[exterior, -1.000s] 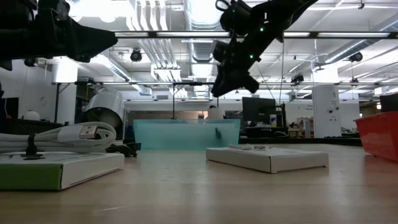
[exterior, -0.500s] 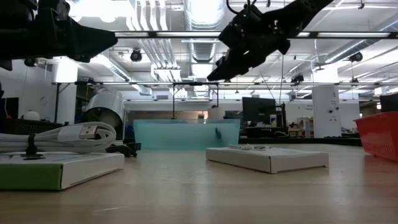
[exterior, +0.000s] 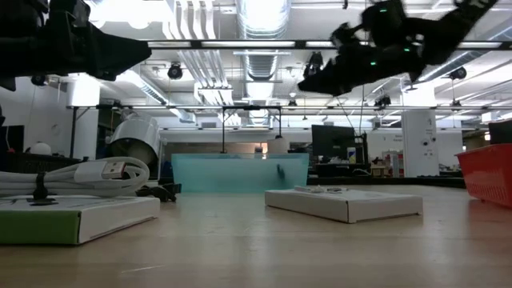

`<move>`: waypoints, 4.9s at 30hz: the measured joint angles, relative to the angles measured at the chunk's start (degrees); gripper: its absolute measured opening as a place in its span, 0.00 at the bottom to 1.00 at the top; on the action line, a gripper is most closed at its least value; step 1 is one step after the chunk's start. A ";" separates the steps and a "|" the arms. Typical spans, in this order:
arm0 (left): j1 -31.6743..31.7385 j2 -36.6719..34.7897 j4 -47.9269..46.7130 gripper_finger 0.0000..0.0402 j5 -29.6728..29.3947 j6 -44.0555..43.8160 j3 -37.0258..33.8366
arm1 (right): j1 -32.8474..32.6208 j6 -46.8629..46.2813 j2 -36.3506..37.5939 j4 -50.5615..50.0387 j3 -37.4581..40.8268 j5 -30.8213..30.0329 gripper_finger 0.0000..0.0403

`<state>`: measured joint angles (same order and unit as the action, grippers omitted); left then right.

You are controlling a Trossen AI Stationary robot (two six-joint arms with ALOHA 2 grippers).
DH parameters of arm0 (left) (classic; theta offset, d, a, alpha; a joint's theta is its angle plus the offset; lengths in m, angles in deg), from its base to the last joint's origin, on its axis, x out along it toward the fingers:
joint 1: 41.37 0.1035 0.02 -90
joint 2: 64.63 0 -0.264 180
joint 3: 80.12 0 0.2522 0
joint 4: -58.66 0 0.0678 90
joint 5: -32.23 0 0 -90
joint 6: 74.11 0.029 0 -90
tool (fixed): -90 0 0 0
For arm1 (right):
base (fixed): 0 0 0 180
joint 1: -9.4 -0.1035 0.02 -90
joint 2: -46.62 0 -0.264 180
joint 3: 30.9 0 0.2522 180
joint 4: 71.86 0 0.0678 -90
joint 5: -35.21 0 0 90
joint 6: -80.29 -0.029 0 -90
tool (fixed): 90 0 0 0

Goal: Pick and place items into bin
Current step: Put the black charger cable into the green bin

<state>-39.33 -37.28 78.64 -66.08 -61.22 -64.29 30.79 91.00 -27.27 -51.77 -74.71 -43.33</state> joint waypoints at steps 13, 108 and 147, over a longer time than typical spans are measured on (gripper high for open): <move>-0.02 0.57 -0.13 0.43 -0.19 -0.02 0.00 | -0.02 -2.72 5.90 32.78 17.35 -0.11 0.16; -1.72 53.86 -41.63 0.02 9.15 -6.49 28.68 | 0.04 9.45 3.63 29.29 15.29 -2.55 0.16; 6.26 54.99 -30.08 0.02 -23.33 5.01 42.61 | 0.02 10.74 3.63 28.00 15.29 -2.58 0.16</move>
<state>-33.06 17.71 48.56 -89.40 -56.22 -21.68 30.81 101.74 -23.64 -23.77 -59.43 -45.90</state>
